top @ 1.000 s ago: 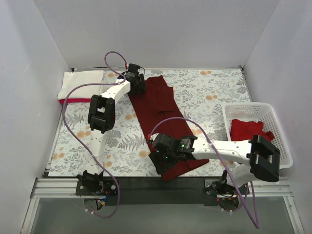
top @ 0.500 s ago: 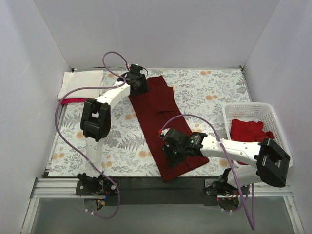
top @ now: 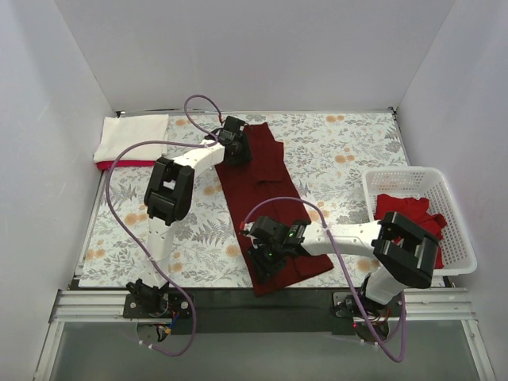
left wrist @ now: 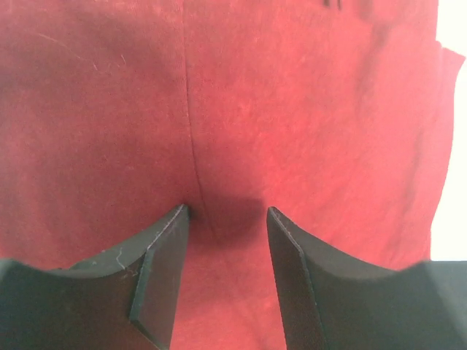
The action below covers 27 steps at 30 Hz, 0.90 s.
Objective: Fold and stack the t-shirts
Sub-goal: Fold the tshirt
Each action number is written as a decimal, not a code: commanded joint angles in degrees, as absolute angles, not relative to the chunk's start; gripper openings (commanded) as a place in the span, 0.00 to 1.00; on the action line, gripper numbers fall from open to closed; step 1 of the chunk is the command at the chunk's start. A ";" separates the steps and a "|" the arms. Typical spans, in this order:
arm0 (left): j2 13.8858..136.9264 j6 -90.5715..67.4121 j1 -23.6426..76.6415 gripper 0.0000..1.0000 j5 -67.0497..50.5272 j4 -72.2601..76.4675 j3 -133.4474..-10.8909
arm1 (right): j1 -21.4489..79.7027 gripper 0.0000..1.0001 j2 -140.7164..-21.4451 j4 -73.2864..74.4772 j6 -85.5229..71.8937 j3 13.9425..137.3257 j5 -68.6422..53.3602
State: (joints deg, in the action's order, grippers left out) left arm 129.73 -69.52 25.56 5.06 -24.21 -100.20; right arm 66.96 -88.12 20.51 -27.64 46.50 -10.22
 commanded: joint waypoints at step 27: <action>104.27 -70.57 25.40 0.73 7.47 -34.80 -97.11 | 48.44 0.74 -63.91 27.60 -29.36 38.27 1.22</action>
State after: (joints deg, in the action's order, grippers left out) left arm 112.90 -67.26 25.61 5.50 -30.61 -106.96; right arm 51.35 -68.03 25.17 -27.92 43.66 -1.32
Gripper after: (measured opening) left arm 0.734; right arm 0.742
